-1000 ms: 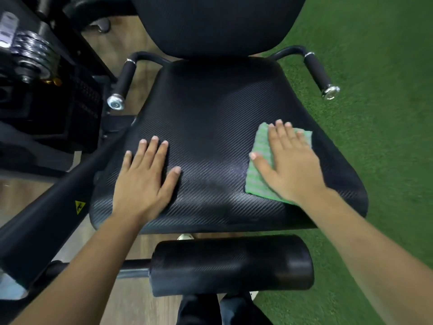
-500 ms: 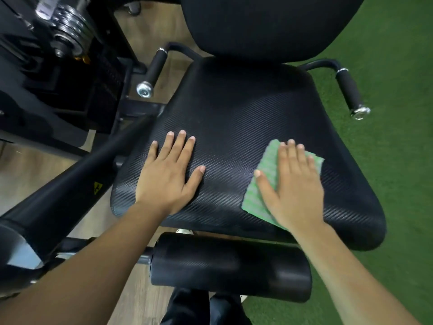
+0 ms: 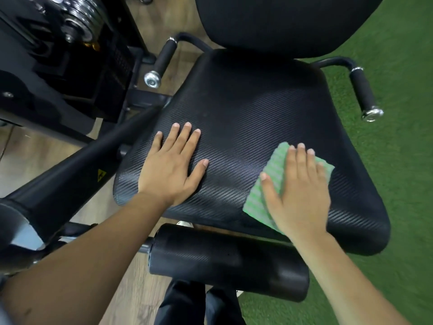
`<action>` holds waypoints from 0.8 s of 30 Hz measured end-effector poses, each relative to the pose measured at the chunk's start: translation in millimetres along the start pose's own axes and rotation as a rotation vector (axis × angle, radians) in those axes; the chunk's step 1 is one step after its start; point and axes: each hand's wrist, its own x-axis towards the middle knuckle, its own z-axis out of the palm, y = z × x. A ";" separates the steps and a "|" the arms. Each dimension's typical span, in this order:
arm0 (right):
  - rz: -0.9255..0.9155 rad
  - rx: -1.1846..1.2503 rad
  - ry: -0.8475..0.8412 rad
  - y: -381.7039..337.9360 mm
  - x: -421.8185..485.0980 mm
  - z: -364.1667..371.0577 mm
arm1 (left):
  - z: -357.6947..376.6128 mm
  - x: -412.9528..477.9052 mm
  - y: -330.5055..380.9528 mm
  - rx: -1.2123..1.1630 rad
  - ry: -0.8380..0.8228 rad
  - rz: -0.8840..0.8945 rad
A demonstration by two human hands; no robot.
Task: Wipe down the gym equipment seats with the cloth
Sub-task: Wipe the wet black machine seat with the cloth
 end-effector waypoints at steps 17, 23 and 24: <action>-0.015 0.050 -0.004 -24.9 -1.2 3.0 | 2.0 -0.3 -0.4 0.017 0.011 -0.001; -0.288 0.049 -0.006 -51.6 -19.2 7.3 | 1.5 0.0 -0.2 0.012 0.014 0.001; -0.339 0.031 -0.010 -43.5 -26.8 7.1 | 1.6 -0.2 0.2 0.012 0.014 0.001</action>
